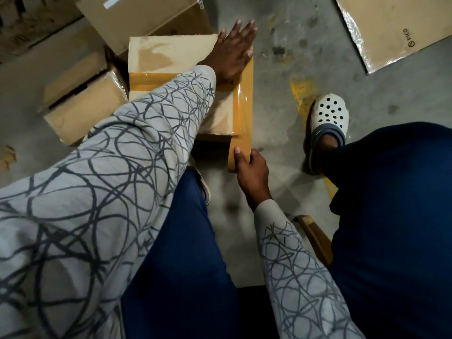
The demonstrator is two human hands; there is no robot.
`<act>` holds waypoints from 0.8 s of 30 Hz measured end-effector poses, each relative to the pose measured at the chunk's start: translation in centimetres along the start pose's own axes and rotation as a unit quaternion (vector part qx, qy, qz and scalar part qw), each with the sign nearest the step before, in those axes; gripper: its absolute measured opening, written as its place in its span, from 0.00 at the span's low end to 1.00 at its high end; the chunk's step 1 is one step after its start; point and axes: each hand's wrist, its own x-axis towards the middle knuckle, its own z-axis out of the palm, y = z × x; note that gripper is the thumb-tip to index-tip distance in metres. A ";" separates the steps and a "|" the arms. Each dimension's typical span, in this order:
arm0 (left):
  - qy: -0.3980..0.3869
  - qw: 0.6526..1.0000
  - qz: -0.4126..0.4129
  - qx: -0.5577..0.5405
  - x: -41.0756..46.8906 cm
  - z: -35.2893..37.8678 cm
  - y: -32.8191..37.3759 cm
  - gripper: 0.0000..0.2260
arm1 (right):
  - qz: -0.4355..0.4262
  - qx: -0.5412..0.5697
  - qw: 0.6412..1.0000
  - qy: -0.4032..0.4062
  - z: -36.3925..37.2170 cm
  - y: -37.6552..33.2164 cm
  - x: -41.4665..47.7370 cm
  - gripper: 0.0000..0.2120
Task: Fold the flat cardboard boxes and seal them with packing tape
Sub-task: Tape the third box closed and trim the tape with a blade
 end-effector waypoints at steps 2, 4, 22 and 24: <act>-0.012 1.000 -0.008 0.020 0.0 -0.1 0.2 0.28 | 0.014 0.035 0.999 -0.019 0.1 0.6 0.1 0.23; -0.014 0.999 -0.028 0.038 -0.6 0.4 0.8 0.31 | 0.022 0.085 0.996 -0.030 -0.1 1.3 0.1 0.17; 0.094 0.975 -0.194 0.045 -13.0 9.5 9.4 0.42 | 0.042 0.087 0.995 0.016 -1.1 2.7 -0.3 0.12; 0.097 0.976 -0.193 0.036 -12.9 9.5 9.5 0.42 | 0.035 0.083 0.996 0.018 -1.0 2.8 -0.4 0.10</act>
